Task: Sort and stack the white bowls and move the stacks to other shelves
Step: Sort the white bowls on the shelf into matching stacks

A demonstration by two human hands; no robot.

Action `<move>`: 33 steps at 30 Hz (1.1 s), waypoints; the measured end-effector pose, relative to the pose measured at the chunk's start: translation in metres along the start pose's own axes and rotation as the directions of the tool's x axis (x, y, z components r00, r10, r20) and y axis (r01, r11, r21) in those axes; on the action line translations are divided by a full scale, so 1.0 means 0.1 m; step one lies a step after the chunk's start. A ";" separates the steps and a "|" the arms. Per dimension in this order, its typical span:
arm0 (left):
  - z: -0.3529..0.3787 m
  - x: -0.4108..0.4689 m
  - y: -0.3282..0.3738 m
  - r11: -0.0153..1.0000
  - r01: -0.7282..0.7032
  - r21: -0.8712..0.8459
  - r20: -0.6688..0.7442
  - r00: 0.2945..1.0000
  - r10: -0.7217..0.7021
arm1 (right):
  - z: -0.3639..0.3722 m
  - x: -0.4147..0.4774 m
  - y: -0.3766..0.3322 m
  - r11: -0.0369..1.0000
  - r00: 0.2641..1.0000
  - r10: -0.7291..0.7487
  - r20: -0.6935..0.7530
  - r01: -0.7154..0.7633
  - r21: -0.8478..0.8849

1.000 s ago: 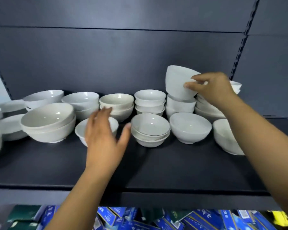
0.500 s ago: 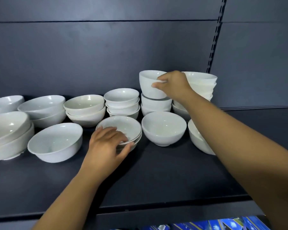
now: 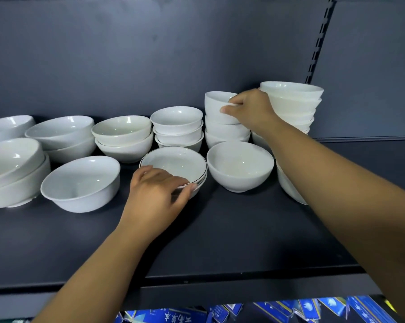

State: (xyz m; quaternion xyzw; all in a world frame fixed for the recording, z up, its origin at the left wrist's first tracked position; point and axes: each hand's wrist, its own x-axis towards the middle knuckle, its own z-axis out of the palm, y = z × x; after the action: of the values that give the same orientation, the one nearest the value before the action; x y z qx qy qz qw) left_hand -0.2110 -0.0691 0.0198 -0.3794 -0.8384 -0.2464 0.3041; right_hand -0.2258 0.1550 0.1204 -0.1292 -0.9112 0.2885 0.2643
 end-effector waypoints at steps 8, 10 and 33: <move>0.01 0.00 -0.01 0.996 0.012 -0.088 -0.027 1.000 -0.014 | 0.02 -0.01 0.04 0.994 0.999 0.013 0.030 -0.010 -0.105; 0.02 0.00 -0.02 0.993 0.019 -0.118 -0.018 1.000 -0.022 | 0.03 -0.02 0.01 0.983 0.999 0.000 0.042 0.007 -0.185; -0.11 -0.06 -0.21 0.893 0.142 -0.428 0.031 0.989 -0.143 | 0.25 -1.04 -0.23 0.766 0.740 -0.564 0.366 0.635 -0.101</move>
State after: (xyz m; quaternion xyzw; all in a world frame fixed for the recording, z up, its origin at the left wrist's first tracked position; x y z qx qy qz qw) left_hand -0.2209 -0.0917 0.0196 -0.3743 -0.7889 -0.4466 0.1950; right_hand -0.1560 0.0845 0.0744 0.1920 -0.9596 0.1017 0.1790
